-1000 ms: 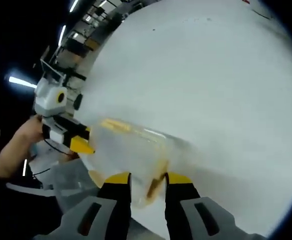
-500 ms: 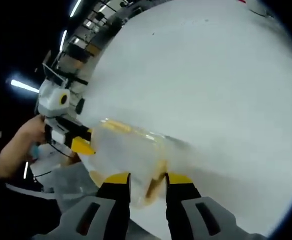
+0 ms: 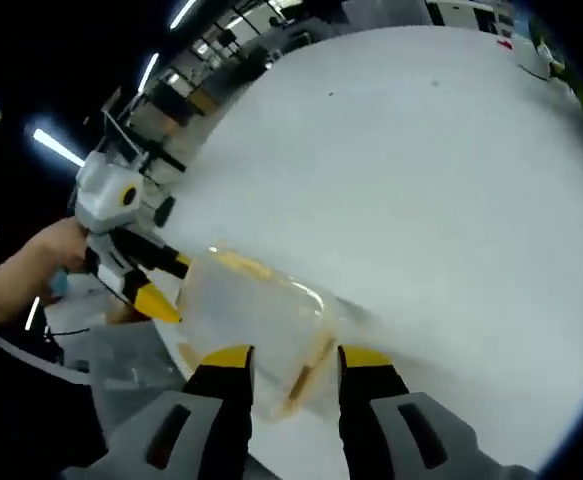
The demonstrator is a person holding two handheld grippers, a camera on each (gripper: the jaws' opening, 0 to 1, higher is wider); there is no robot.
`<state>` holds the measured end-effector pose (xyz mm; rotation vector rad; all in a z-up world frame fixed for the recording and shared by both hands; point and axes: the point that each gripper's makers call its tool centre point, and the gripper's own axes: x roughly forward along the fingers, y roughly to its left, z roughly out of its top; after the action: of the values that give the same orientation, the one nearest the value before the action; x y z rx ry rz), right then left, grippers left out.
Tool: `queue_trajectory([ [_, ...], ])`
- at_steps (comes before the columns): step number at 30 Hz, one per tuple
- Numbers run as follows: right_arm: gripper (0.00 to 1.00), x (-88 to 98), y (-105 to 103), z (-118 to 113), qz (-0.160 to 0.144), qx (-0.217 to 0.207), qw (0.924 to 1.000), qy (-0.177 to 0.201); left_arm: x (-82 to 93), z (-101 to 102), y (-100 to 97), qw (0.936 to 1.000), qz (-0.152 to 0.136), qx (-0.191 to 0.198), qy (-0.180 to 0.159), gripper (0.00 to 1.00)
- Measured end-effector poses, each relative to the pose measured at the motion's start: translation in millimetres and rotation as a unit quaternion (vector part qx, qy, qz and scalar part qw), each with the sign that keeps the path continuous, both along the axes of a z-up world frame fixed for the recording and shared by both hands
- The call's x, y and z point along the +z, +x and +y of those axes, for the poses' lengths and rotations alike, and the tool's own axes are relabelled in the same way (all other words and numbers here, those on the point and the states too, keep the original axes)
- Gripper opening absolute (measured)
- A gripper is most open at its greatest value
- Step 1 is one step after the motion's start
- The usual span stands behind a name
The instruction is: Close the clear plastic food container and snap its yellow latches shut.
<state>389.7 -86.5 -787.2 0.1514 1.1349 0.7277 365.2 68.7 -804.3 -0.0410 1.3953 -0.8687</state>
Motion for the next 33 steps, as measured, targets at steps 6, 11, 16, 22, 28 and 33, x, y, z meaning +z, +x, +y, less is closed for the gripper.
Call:
queue_trajectory([
  [6,0.33,6.3,2,8,-0.028,0.052,0.9979,-0.025,7.7,5,11.5,0.9964,-0.073,-0.037,0.021,0.50],
  [11,0.33,14.8,9,17,-0.072,0.088,0.9931,-0.029,11.4,3,17.5,0.9867,-0.124,-0.091,0.053,0.53],
  [16,0.34,17.0,7,19,-0.072,0.118,0.9896,-0.040,18.6,-3,23.7,0.9683,-0.182,-0.156,0.070,0.51],
  [22,0.34,16.3,2,21,-0.078,0.154,0.9835,-0.055,21.6,-13,20.1,0.9544,-0.208,-0.205,0.063,0.51],
  [28,0.34,18.0,-1,28,-0.095,0.199,0.9732,-0.068,27.4,-26,15.7,0.9331,-0.236,-0.268,0.045,0.51],
  [33,0.38,17.8,-8,35,-0.104,0.250,0.9583,-0.090,25.4,-30,8.3,0.9126,-0.248,-0.320,0.058,0.48],
])
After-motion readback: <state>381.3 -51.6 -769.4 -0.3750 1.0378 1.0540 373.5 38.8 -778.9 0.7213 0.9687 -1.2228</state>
